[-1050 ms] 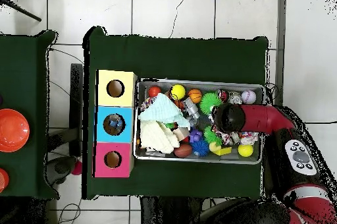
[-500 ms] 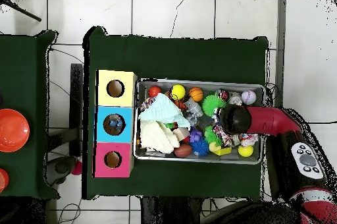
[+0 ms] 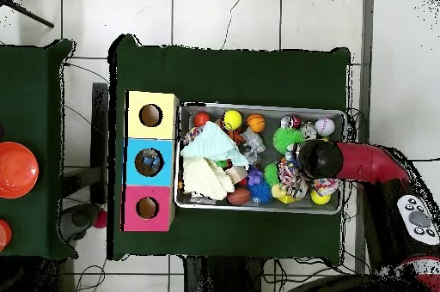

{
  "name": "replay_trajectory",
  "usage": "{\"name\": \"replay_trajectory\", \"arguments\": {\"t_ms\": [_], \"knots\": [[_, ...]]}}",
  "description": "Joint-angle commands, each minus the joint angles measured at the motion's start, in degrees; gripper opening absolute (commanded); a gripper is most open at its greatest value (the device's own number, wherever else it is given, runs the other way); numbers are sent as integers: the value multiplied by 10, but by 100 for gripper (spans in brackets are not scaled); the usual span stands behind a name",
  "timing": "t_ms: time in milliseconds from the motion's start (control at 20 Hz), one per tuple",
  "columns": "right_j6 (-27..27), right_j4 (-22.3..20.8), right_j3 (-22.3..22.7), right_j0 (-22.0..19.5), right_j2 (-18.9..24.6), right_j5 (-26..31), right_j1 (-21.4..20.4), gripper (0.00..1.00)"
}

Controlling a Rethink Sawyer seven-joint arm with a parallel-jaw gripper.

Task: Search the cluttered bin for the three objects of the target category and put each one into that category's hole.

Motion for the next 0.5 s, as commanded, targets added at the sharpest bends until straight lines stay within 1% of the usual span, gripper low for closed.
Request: {"name": "replay_trajectory", "arguments": {"t_ms": [50,100,150,250,350,500], "knots": [[-176,-58,37,-53,12,38,-23,0],[-167,-55,42,-57,16,32,-23,0],[-159,-51,47,-61,19,26,-24,100],[-150,-55,57,-70,35,-11,-26,100],[-147,-44,62,-69,39,11,-28,100],[-131,-32,68,-64,48,26,-36,100]]}}
